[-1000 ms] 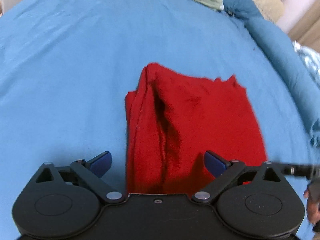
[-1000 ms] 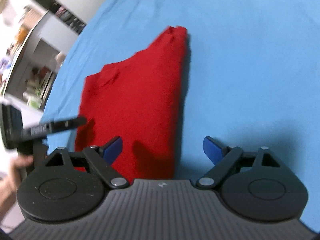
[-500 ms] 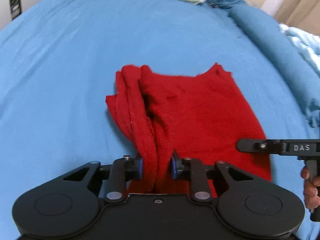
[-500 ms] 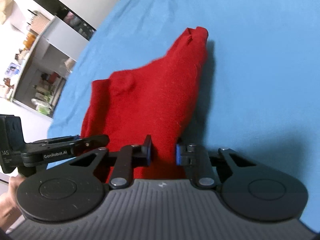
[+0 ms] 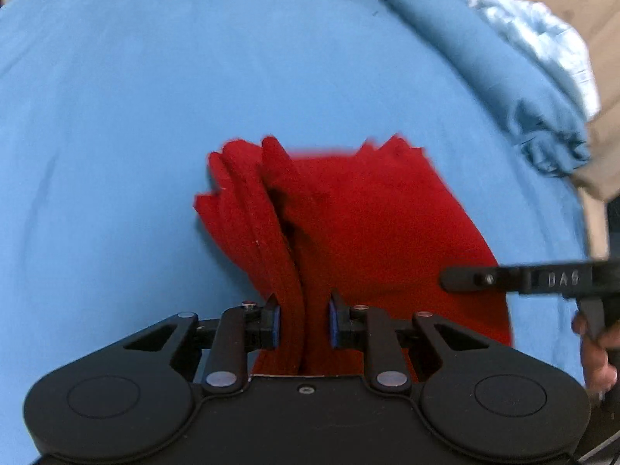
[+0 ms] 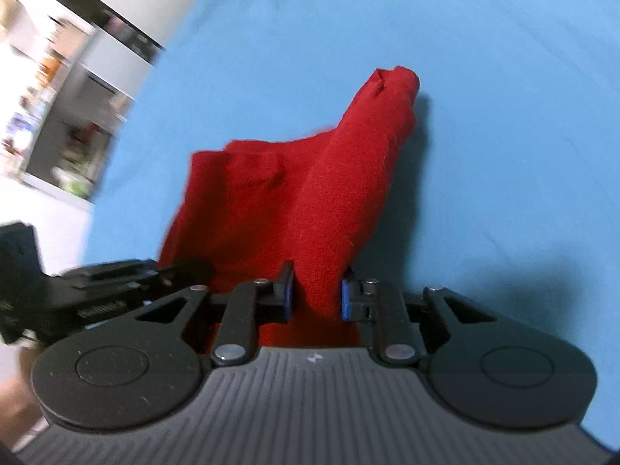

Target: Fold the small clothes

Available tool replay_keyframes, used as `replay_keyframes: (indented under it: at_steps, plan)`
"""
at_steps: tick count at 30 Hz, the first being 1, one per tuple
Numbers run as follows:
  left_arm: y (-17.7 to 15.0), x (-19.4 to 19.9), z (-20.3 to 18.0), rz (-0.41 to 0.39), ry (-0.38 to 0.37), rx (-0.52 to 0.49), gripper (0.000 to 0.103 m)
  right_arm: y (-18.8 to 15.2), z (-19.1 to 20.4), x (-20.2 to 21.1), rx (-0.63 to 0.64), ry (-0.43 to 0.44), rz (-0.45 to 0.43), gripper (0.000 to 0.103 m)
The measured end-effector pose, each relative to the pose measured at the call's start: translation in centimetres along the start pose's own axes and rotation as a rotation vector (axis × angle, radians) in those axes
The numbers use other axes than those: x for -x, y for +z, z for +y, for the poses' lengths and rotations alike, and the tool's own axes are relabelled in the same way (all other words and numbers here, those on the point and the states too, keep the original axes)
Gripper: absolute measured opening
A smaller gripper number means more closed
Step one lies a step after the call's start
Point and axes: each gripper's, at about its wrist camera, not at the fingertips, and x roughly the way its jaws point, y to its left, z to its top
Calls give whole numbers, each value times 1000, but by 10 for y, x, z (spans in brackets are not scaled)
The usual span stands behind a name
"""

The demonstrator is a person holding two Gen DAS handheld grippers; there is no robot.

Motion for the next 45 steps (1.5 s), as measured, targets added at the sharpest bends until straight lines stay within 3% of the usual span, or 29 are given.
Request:
replay_keyframes:
  at_steps: [2, 6, 8, 10, 12, 14, 18, 20, 23, 27, 30, 39, 45]
  plan:
    - [-8, -5, -3, -33, 43, -24, 31, -18, -21, -11, -19, -39, -3, 44]
    - [-6, -4, -3, -51, 58, 1, 40, -25, -35, -14, -74, -3, -62, 56]
    - [-7, -2, -7, -65, 89, -8, 59, -23, -26, -12, -36, -19, -73, 66]
    - [-4, 4, -9, -99, 133, -10, 76, -21, -16, -5, -3, -37, -81, 83]
    - [-8, 13, -8, -150, 186, -16, 85, -22, -14, 9, 35, -57, -123, 89]
    - [-11, 14, 1, -169, 227, -24, 86, -23, -8, 21, 70, -99, -164, 97]
    - [-28, -3, 12, -194, 259, -40, 87, -32, -12, 16, 120, -221, -218, 98]
    - [-35, -12, 15, -221, 267, -64, 92, -38, -18, -1, 133, -282, -205, 98]
    - [-43, -17, 21, -275, 276, -69, 99, -49, -34, -9, 109, -259, -250, 102]
    - [-48, -11, 19, -326, 286, -66, 97, -61, -37, -4, 118, -244, -322, 103]
    - [-51, 18, 1, -357, 323, -66, 97, -70, -28, 20, 131, -239, -370, 103]
    - [-91, 171, -81, -489, 311, -35, 103, -131, 46, 158, 182, -294, -473, 103]
    - [-141, 214, -116, -493, 385, -78, 103, -190, 71, 211, 215, -371, -493, 103]
